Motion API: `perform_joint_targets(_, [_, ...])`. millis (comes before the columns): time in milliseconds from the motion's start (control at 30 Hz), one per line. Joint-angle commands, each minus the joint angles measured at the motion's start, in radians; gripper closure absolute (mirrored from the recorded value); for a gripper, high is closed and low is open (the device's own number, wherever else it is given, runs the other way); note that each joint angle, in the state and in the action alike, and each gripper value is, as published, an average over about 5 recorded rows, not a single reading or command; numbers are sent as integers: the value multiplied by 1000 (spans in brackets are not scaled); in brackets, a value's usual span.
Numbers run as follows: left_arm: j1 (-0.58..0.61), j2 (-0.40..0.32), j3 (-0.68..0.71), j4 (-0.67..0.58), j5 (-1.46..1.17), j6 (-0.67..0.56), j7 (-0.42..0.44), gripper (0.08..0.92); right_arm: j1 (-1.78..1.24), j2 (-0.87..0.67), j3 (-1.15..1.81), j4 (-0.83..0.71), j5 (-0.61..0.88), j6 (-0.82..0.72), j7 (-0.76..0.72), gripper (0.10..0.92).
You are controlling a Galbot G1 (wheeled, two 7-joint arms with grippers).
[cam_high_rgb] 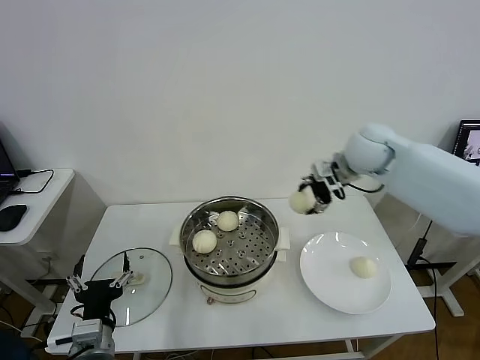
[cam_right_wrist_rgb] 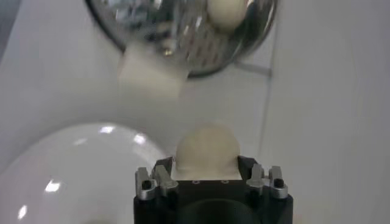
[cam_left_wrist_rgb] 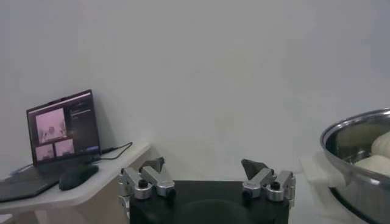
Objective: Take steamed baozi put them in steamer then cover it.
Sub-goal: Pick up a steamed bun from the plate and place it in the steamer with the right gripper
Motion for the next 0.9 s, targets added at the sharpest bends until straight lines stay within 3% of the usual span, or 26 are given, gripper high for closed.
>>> perform_joint_targets(33, [-5, -6, -15, -4, -4, 1, 0, 177, 123, 257, -158, 6, 107, 117, 34, 366])
perform_joint_targets(467, [-9, -19, -33, -25, -8, -1, -3, 177, 53, 436, -258, -81, -74, 316, -5, 363])
perform_joint_targets(900, [-7, -23, -35, -23, -15, -1, -5, 177, 17, 428, -283, -76, -114, 405, -42, 355])
